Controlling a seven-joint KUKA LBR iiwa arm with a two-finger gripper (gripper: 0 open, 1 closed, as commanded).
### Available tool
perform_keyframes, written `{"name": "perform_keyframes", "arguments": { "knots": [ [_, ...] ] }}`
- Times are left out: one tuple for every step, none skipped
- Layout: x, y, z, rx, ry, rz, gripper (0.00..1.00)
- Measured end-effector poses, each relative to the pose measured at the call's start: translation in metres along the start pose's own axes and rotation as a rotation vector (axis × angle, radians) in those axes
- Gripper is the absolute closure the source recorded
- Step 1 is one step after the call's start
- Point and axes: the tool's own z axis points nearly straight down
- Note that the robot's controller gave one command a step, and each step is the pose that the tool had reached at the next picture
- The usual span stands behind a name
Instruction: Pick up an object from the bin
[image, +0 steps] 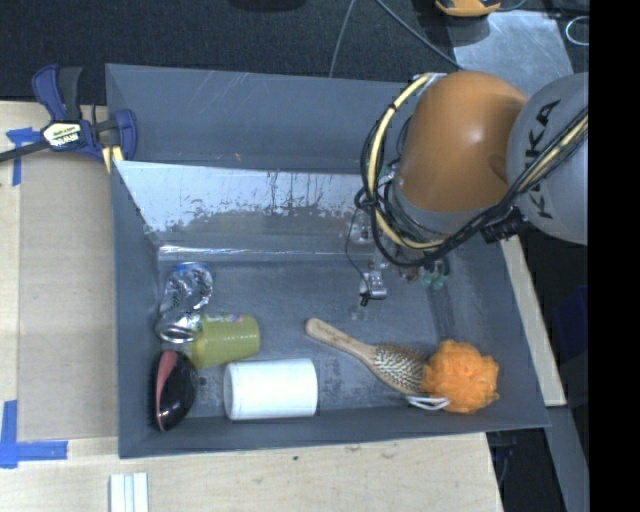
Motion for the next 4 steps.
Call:
{"name": "perform_keyframes", "arguments": {
  "knots": [
    [-0.011, 0.085, 0.013, -0.004, -0.005, -0.104, 0.0],
    [-0.034, 0.084, 0.013, -0.004, -0.012, -0.365, 0.0],
    [-0.034, 0.084, 0.013, -0.004, -0.011, -0.363, 0.0],
    [-0.034, 0.084, 0.013, -0.004, -0.011, -0.364, 1.0]
  ]
}}
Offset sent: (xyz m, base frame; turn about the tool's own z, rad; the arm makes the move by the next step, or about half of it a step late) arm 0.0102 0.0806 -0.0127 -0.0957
